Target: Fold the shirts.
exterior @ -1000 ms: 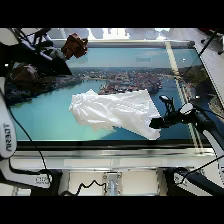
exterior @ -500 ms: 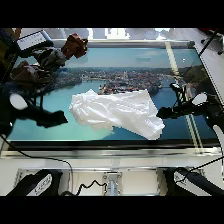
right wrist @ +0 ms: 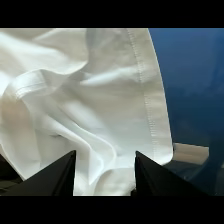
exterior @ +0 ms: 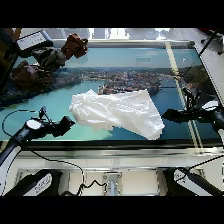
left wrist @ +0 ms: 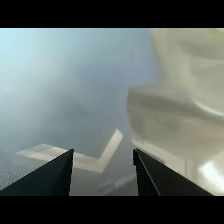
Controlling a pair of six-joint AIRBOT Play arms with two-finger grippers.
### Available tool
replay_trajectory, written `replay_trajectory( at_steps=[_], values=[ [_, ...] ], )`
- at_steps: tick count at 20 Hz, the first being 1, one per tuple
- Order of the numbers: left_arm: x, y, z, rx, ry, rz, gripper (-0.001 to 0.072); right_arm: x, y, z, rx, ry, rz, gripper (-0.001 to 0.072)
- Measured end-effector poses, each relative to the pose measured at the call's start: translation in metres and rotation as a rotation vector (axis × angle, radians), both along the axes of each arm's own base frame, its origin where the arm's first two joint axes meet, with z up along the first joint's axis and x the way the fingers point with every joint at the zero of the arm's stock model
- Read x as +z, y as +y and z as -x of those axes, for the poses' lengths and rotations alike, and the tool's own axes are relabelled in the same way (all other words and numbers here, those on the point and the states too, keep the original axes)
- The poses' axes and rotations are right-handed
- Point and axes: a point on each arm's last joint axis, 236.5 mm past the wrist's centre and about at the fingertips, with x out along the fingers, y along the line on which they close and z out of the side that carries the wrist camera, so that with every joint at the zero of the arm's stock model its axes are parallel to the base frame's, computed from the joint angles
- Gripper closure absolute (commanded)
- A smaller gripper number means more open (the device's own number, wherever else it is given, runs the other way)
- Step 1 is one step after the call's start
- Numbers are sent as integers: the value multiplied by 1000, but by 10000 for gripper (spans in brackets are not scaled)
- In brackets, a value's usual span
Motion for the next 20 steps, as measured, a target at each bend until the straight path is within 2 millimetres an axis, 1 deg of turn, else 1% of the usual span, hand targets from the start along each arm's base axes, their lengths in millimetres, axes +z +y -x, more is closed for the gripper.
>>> replay_trajectory(
  at_steps=[3, 7, 11, 12, 13, 15, 20],
  values=[
    [-5, -3, -14, 54, -25, 45, 292, -12, 2, 6, -20, 9, -21, 289],
    [-5, -15, -28, 55, -70, 117, 293, -17, 3, 7, -36, 3, -33, 289],
    [-1, -32, -32, -5, -81, 188, 293, -18, 4, 8, -37, 4, -39, 289],
    [1, -36, -33, -25, -87, 201, 310, -19, 4, 8, -38, 4, -39, 289],
    [5, -40, -34, -43, -95, 218, 414, -19, 4, 7, -38, 3, -39, 290],
    [11, -47, -33, -84, -110, 239, 686, -19, 5, 7, -39, 2, -40, 290],
    [15, -49, -38, -96, -131, 244, 688, -19, 4, 7, -41, 0, -39, 289]
  ],
)
